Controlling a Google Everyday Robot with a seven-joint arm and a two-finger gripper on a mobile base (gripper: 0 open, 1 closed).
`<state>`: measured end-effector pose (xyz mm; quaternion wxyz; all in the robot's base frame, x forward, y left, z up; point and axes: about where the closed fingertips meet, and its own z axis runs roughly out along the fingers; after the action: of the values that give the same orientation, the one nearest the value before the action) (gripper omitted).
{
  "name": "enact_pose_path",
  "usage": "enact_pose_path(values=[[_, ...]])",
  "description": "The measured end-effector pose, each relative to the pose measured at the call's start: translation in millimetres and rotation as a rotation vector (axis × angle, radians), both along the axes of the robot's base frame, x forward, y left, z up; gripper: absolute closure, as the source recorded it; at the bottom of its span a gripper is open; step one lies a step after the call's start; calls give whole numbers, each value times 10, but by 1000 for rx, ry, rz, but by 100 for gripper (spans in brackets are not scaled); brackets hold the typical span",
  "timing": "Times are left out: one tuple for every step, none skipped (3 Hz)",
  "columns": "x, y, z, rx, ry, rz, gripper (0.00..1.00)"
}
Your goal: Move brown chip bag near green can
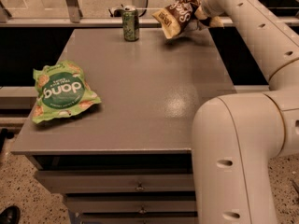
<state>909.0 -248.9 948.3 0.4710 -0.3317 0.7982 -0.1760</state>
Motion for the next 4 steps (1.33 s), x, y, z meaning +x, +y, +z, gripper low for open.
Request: enact_pose_path(values=[[24, 174, -3, 35, 10, 0, 100], [-20, 439, -85, 97, 38, 31, 100], [-56, 628, -141, 138, 51, 60, 100], [-108, 887, -199, 170, 75, 104, 76]])
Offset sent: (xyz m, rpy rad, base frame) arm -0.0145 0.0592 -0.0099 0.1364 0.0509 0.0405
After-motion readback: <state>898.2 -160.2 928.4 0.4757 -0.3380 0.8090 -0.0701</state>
